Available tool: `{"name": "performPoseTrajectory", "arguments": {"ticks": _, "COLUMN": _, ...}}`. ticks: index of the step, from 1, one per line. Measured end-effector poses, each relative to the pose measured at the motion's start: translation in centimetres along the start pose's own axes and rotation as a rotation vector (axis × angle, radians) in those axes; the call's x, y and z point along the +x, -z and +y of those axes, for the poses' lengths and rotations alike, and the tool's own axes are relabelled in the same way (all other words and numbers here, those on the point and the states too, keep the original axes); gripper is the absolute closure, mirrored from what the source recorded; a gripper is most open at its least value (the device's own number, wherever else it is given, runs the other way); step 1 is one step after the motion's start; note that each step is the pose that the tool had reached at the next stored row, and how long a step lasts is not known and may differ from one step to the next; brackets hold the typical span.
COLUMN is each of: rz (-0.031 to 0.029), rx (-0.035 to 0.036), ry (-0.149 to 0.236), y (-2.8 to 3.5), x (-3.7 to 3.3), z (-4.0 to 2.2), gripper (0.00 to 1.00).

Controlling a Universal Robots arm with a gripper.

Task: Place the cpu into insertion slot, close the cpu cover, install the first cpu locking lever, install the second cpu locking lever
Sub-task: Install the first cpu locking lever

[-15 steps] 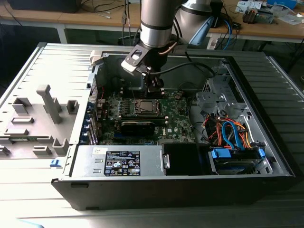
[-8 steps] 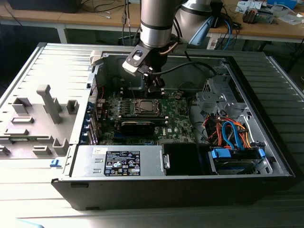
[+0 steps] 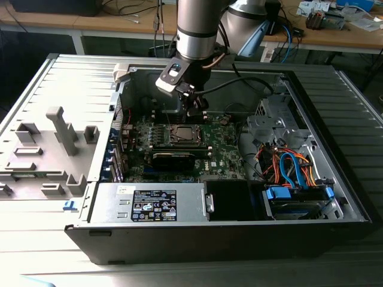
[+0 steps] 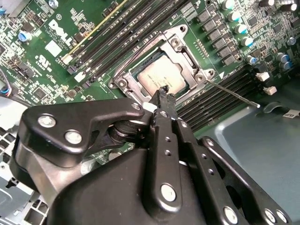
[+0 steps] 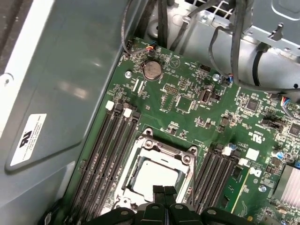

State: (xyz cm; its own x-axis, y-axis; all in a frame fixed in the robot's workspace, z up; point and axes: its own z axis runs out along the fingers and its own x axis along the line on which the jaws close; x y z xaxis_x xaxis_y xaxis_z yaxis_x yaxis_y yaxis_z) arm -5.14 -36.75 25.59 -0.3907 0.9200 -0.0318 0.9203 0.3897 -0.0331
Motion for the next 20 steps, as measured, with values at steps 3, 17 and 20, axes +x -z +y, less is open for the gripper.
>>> {"name": "performPoseTrajectory", "arguments": {"ticks": 3, "rz": -0.0009, "rx": -0.0009, "ry": 0.027, "y": 0.00, "x": 0.00, "z": 0.00, "gripper": 0.89}}
{"name": "performPoseTrajectory", "arguments": {"ticks": 17, "rz": -0.0038, "rx": -0.0036, "ry": 0.114, "y": 0.00, "x": 0.00, "z": 0.00, "gripper": 0.89}}
{"name": "performPoseTrajectory", "arguments": {"ticks": 20, "rz": -0.0043, "rx": -0.0042, "ry": 0.130, "y": 0.00, "x": 0.00, "z": 0.00, "gripper": 0.89}}
